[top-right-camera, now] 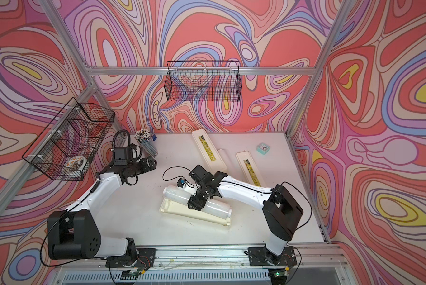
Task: Put plastic wrap rolls into dispensers
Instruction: Place the plastic wrap into the plastic wrap cutting box.
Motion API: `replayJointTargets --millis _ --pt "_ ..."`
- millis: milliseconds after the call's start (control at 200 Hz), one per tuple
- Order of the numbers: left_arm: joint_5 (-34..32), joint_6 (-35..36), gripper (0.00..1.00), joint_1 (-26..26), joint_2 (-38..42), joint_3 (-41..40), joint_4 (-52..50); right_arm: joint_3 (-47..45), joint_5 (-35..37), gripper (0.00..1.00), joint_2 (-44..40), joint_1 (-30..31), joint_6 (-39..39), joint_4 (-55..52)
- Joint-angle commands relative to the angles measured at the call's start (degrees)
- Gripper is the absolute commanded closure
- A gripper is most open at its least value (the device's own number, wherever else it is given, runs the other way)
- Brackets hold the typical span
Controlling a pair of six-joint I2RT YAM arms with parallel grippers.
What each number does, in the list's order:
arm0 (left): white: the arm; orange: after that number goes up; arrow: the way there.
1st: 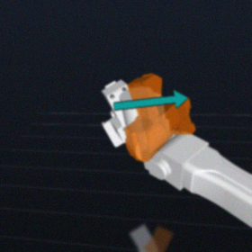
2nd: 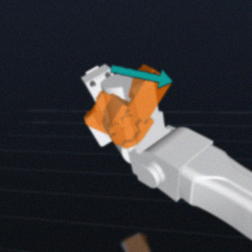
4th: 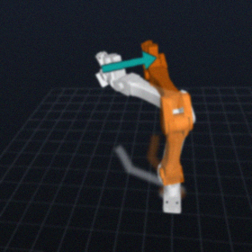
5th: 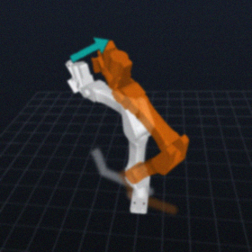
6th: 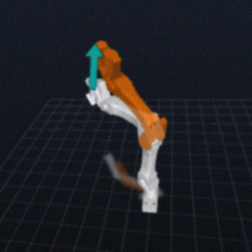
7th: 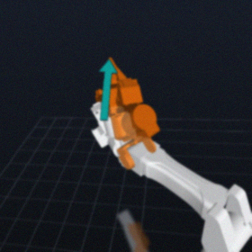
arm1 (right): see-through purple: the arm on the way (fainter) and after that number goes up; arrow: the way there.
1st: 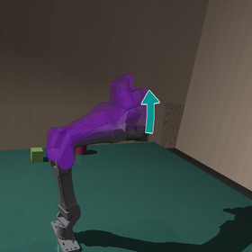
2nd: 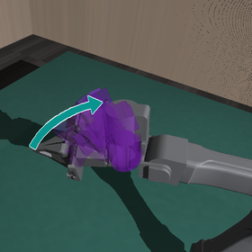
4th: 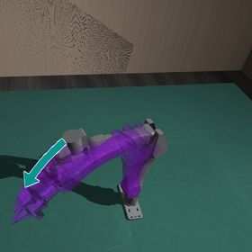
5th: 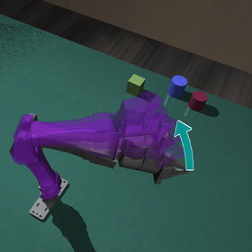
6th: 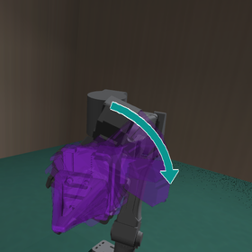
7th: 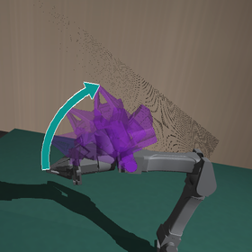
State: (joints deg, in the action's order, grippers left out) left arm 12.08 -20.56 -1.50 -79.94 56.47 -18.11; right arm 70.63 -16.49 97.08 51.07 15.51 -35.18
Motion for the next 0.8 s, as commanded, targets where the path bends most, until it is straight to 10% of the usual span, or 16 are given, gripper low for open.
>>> replayJointTargets --millis 0,796 --pt "0.4 0.8 0.07 -0.3 0.5 0.5 -1.6 0.5 -3.7 1.00 -4.1 1.1 -0.4 8.4" --pt "1.1 1.7 0.07 -0.3 -0.2 0.4 -1.8 -6.3 -2.9 1.00 -3.1 4.5 3.9 8.1"
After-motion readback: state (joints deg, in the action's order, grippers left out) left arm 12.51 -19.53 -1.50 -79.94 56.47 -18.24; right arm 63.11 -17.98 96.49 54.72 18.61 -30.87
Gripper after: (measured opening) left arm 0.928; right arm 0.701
